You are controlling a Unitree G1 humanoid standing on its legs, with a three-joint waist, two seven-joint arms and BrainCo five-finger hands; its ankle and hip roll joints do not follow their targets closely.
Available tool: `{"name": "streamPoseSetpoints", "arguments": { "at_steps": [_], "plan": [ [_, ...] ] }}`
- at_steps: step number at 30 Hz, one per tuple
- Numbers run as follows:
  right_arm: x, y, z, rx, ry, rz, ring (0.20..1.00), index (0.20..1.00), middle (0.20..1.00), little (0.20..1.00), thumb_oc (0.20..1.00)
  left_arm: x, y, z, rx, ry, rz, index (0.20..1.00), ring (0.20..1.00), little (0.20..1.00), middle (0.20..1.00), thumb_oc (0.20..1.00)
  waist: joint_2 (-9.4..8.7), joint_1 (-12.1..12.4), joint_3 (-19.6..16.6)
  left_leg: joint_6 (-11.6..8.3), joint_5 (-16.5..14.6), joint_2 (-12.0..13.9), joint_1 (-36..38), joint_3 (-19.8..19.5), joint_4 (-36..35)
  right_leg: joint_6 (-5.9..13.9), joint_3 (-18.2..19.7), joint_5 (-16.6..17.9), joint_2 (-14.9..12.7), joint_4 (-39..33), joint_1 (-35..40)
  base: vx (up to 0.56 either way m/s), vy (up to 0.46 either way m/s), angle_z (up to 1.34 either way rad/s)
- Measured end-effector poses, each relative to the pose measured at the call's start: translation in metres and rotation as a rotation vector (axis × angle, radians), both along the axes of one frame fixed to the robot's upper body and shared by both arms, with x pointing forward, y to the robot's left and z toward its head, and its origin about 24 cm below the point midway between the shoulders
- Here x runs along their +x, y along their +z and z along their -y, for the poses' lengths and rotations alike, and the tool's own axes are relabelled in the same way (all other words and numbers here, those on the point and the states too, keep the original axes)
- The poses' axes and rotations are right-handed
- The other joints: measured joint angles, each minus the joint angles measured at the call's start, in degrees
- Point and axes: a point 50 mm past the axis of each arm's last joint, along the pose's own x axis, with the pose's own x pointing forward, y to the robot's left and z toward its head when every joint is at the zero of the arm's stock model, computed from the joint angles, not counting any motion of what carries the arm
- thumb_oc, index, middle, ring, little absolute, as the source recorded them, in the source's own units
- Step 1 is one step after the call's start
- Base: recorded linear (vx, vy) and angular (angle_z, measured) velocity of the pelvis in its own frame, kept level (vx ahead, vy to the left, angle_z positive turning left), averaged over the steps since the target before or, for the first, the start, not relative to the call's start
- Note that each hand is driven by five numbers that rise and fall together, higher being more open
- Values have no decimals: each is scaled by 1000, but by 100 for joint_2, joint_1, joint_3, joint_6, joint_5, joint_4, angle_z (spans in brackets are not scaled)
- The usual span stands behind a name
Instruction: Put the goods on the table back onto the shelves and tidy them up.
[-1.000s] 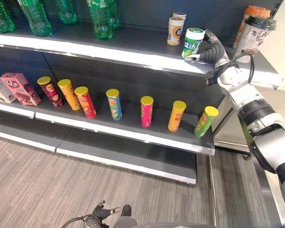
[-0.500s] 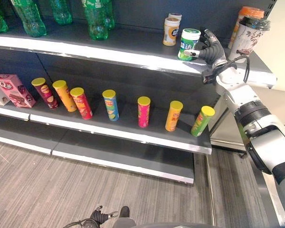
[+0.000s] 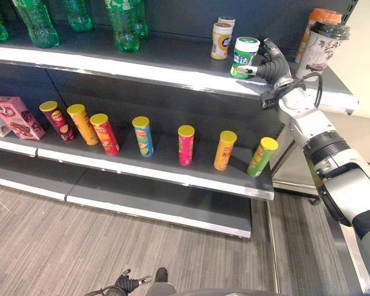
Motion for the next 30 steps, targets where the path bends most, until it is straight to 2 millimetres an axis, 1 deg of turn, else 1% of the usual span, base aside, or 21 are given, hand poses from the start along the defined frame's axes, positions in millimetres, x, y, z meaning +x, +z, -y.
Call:
{"name": "streamPoseSetpoints", "arguments": {
  "at_steps": [5, 11, 18, 23, 30],
  "plan": [
    [2, -6, -1, -17, -29, -9, 1000, 1000, 1000, 1000, 1000, -2, 0, -1, 6, 4, -8, 1000, 1000, 1000, 1000, 1000, -37, 30, -16, 2, -2, -7, -11, -9, -2, 0, -11, 0, -4, 0, -3, -10, 13, 0],
    [4, -9, 5, -51, -78, -20, 1000, 1000, 1000, 1000, 1000, -2, 0, -2, 11, 8, -9, 1000, 1000, 1000, 1000, 1000, -71, 87, -44, -18, -28, -10, -55, -25, -34, 4, -23, -1, -6, 0, -36, 0, 0, 0],
    [10, -6, 19, -72, -172, -53, 1000, 1000, 1000, 1000, 1000, -2, 0, -2, 2, 45, 2, 1000, 1000, 1000, 1000, 1000, -72, 190, -55, -21, -27, -40, -112, -52, -33, 19, -56, 15, -31, 0, -55, -3, 3, 1],
    [12, -3, 25, -88, -214, -60, 1000, 1000, 1000, 1000, 1000, -6, -1, -2, 1, 52, -10, 1000, 1000, 1000, 1000, 1000, -43, 260, -53, -19, -27, -76, -136, -63, -33, 33, -73, 6, -64, 0, -54, 1, -2, 1],
    [12, -1, 26, -95, -238, -53, 1000, 1000, 1000, 1000, 1000, -7, -1, -2, 2, 53, -15, 1000, 1000, 1000, 1000, 1000, -38, 271, -52, -17, -24, -108, -182, -150, -32, 36, -165, 4, -83, 0, -52, 3, -6, 6]
  ]
}}
